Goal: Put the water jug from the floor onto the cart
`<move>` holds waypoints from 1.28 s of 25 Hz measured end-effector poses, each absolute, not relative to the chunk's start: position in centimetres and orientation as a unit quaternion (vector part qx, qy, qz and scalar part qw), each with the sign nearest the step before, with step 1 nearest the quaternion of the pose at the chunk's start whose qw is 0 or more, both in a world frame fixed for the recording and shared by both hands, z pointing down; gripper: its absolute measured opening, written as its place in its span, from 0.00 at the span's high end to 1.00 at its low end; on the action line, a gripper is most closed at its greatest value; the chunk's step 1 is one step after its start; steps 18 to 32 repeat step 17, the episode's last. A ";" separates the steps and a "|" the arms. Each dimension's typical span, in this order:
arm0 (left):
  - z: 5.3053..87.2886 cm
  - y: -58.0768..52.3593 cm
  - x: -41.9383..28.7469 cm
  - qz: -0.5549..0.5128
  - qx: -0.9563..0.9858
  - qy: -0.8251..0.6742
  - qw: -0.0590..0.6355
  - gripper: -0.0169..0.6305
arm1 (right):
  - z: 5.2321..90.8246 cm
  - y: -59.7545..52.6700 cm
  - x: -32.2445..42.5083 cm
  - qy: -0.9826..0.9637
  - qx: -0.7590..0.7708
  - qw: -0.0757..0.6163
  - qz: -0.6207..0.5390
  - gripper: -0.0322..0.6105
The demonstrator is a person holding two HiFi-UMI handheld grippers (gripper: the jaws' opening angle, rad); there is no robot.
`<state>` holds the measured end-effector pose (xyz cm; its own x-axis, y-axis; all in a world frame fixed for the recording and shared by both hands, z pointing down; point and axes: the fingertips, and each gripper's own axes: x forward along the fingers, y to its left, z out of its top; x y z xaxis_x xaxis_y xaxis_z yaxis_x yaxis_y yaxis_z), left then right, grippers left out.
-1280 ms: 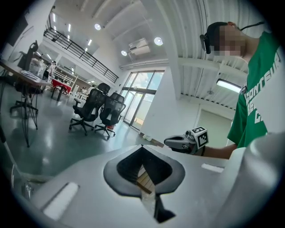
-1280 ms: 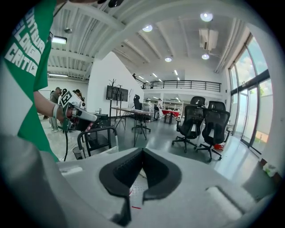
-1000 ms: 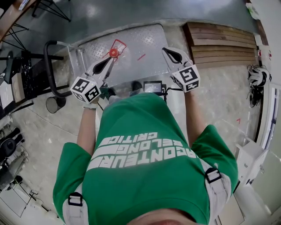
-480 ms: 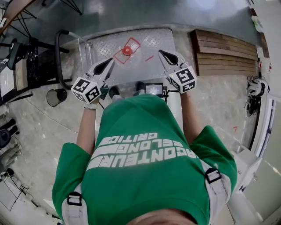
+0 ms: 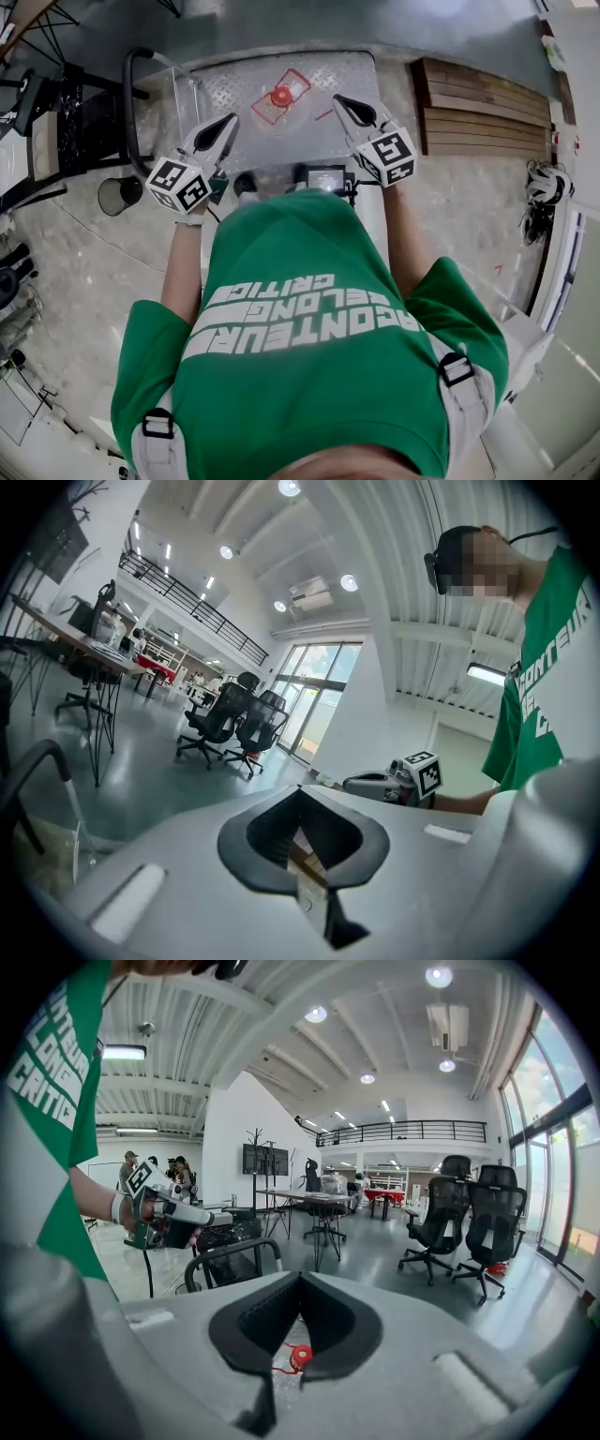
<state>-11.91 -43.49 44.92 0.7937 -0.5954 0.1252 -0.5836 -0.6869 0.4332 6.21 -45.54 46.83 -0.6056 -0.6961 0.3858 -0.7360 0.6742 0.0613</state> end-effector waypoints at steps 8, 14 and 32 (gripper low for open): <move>44.7 -43.5 -12.0 -0.012 0.919 -0.321 0.229 0.95 | 46.9 -45.7 5.9 -0.895 0.399 0.196 0.051 0.96; 44.7 -43.8 -12.1 -0.013 0.919 -0.319 0.230 0.95 | 46.9 -46.0 5.8 -0.895 0.399 0.195 0.050 0.96; 44.6 -43.9 -12.1 -0.014 0.919 -0.319 0.229 0.95 | 46.8 -46.0 5.8 -0.895 0.399 0.195 0.049 0.96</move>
